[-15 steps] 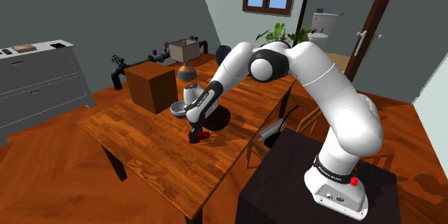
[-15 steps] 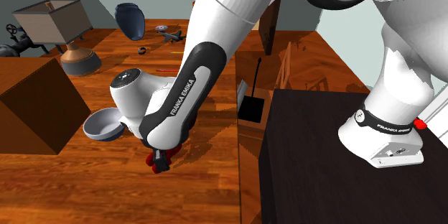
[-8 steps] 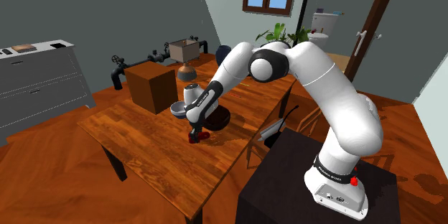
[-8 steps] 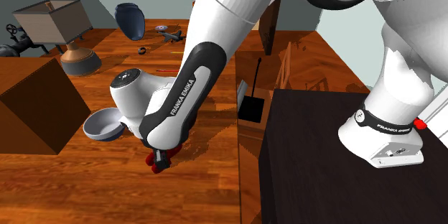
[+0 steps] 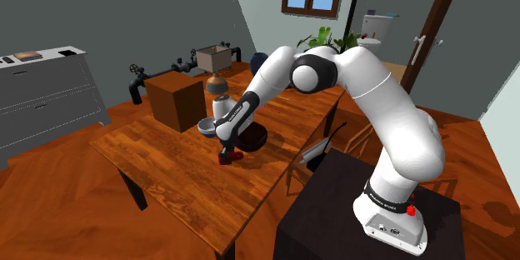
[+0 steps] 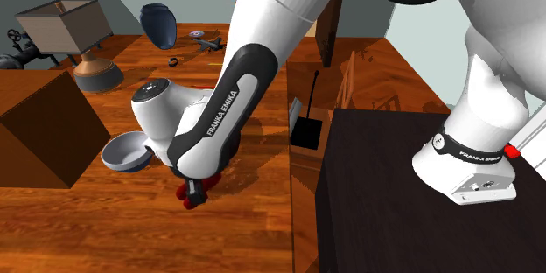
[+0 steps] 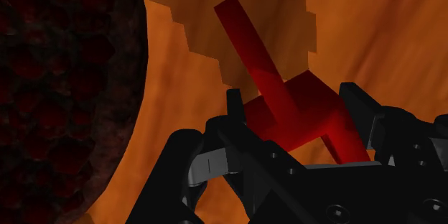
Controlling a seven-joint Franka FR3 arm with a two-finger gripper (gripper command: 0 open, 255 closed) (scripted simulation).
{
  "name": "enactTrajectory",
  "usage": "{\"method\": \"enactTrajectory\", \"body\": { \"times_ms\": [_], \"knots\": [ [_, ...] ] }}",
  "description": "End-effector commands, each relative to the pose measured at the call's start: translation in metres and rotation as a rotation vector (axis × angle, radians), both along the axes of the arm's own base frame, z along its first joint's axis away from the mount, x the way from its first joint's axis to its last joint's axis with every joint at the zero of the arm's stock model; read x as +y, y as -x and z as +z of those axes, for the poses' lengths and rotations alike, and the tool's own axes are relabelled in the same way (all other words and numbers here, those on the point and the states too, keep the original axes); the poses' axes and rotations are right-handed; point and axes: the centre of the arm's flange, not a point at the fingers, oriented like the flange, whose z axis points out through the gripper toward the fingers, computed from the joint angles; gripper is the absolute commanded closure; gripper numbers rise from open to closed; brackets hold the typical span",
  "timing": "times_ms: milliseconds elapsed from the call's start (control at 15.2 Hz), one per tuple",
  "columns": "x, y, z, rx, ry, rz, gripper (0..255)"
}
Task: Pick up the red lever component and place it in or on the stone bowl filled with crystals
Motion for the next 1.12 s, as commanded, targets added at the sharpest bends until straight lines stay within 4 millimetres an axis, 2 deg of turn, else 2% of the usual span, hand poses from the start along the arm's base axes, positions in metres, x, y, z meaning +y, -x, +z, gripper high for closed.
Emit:
{"method": "enactTrajectory", "body": {
  "times_ms": [0, 1056],
  "knots": [
    [0.0, 0.0, 0.01, 0.0, 0.0, 0.0, 255],
    [0.0, 0.0, 0.094, 0.0, 0.0, 0.0, 255]
  ]
}}
